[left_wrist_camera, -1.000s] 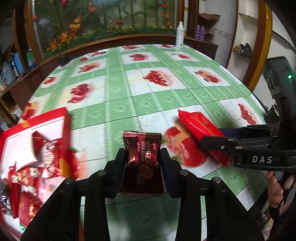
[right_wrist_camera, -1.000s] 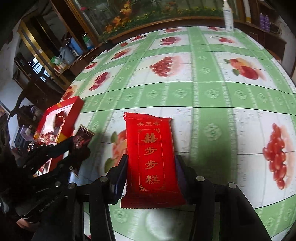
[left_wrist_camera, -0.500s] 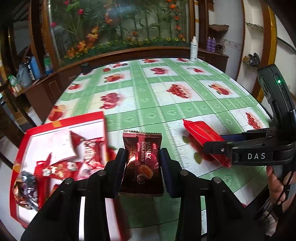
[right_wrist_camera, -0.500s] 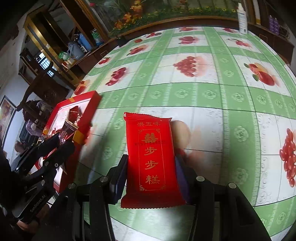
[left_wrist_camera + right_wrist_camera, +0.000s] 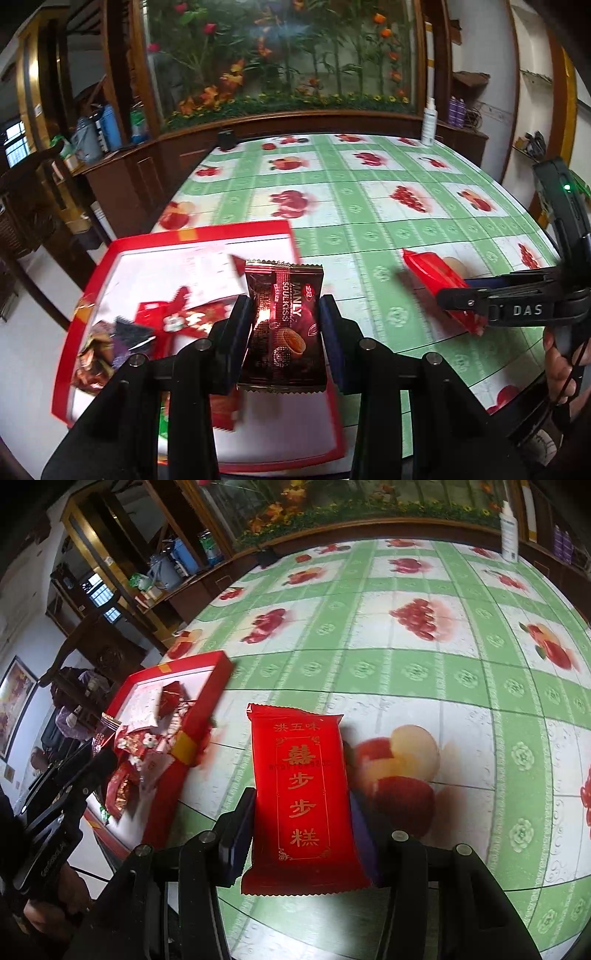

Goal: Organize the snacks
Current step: 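Lift both packets and carry them toward the white box, then hold both packets above the box, lowering them toward the other snacks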

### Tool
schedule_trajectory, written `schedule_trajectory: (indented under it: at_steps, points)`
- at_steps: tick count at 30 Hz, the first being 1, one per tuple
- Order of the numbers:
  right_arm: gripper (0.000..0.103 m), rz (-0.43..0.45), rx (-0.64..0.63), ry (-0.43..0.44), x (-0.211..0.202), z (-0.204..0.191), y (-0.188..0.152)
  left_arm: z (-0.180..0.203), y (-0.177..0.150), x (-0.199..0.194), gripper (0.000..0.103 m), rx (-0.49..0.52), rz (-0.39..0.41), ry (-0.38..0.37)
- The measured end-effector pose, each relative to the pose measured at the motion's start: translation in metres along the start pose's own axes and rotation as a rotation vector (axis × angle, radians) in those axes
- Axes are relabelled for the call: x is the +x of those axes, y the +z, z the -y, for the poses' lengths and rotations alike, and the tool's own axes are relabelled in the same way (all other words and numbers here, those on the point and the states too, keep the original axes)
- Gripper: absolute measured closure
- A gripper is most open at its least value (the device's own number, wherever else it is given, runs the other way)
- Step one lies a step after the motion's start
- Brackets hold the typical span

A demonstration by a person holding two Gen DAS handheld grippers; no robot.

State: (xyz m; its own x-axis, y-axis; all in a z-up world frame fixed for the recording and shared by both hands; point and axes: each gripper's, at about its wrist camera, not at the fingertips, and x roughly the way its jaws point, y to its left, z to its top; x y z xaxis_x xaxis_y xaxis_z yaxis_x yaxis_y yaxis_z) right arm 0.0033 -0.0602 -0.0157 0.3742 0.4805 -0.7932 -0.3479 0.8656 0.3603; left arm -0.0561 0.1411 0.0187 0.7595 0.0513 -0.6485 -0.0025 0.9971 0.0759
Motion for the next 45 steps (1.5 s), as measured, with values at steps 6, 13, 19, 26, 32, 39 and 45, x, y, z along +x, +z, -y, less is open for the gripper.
schedule_trajectory:
  at_steps: [6, 13, 19, 26, 32, 39, 45]
  points:
    - [0.053, 0.026, -0.038, 0.048, 0.001, -0.022, 0.002, -0.045, -0.013, -0.013, 0.067, -0.074, 0.004, 0.081]
    - [0.053, 0.077, -0.123, 0.133, 0.008, -0.063, 0.015, -0.095, -0.024, -0.019, 0.067, -0.161, -0.012, 0.201]
    - [0.053, 0.084, -0.244, 0.257, 0.024, -0.128, 0.046, -0.105, -0.024, -0.020, 0.067, -0.190, -0.025, 0.260]
    - [0.053, 0.154, -0.340, 0.388, 0.031, -0.180, 0.074, -0.105, -0.018, -0.016, 0.067, -0.204, -0.045, 0.332]
    - [0.053, 0.109, -0.328, 0.423, 0.057, -0.167, 0.069, -0.107, -0.006, 0.008, 0.067, -0.243, -0.086, 0.352]
    - [0.053, 0.128, -0.354, 0.401, 0.060, -0.163, 0.058, -0.107, -0.002, 0.024, 0.067, -0.275, -0.113, 0.349]
    - [0.053, 0.122, -0.362, 0.377, 0.066, -0.167, 0.051, -0.118, -0.006, 0.018, 0.067, -0.303, -0.117, 0.371]
